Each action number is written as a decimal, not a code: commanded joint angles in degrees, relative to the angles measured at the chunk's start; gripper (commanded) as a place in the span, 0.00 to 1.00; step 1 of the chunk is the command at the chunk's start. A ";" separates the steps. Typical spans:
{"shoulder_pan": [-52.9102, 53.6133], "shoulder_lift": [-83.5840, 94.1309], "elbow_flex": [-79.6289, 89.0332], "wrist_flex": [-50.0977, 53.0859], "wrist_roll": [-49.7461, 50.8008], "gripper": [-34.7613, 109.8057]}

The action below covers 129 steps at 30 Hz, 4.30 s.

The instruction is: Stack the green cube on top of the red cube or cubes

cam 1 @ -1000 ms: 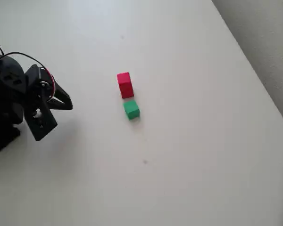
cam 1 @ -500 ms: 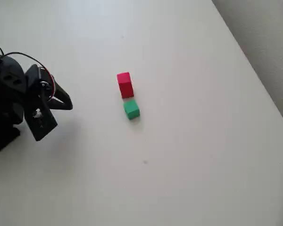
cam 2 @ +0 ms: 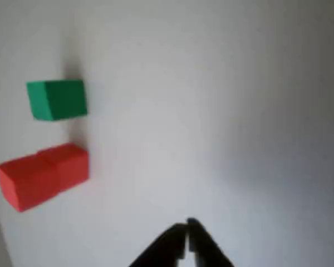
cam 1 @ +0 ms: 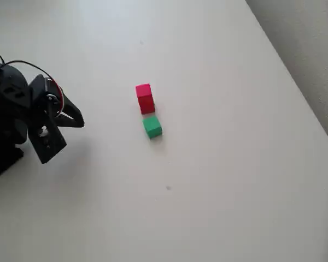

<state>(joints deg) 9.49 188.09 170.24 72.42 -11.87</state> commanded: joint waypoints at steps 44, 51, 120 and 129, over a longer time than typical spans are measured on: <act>4.83 -68.91 -52.38 -10.37 -7.21 0.38; 4.66 -87.71 -67.68 -6.94 -6.59 0.38; -7.91 -105.12 -106.26 20.92 10.90 0.23; -10.72 -108.28 -107.75 20.30 13.45 0.23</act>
<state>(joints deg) -0.26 80.24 66.53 93.08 0.26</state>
